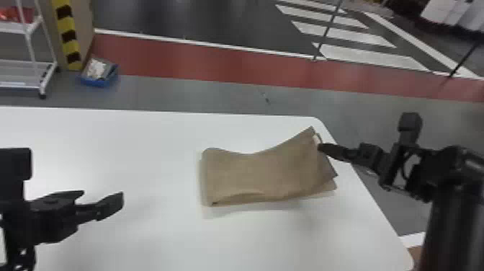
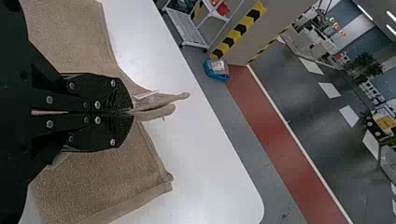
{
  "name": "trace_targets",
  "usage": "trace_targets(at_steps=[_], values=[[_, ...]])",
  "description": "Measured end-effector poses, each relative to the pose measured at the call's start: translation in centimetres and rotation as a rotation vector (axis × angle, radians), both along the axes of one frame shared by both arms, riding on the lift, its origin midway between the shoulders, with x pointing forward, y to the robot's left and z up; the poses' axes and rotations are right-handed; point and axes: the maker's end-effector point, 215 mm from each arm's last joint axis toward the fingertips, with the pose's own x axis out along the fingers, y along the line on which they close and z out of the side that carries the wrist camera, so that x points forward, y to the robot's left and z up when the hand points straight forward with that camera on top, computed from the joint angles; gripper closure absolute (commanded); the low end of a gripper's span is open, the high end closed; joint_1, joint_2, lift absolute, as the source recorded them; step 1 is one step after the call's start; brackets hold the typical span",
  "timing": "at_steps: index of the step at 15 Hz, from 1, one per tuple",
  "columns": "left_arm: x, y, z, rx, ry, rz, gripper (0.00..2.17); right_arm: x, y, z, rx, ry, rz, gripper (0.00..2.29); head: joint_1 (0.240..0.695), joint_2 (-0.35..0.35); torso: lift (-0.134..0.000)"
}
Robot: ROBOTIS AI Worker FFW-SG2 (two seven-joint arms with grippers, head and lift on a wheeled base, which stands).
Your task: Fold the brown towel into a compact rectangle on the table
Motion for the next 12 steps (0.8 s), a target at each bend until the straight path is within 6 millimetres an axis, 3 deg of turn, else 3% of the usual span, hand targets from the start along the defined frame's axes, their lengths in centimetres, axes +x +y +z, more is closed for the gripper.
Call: trace_targets(at_steps=[4, 7, 12], values=[[-0.1, 0.0, 0.0, 0.001, 0.0, 0.0, 0.04, 0.9, 1.6, 2.3, 0.004, -0.006, 0.033, 1.33, 0.695, -0.305, -0.124], [-0.2, 0.1, -0.1, 0.001, 0.002, 0.002, 0.04, 0.4, 0.0, 3.4, 0.003, -0.006, 0.009, 1.33, 0.695, -0.318, -0.124], [-0.7, -0.5, -0.6, -0.001, 0.012, -0.01, 0.04, -0.4, -2.3, 0.0, -0.03, 0.01, -0.028, 1.32, 0.695, -0.35, -0.124]])
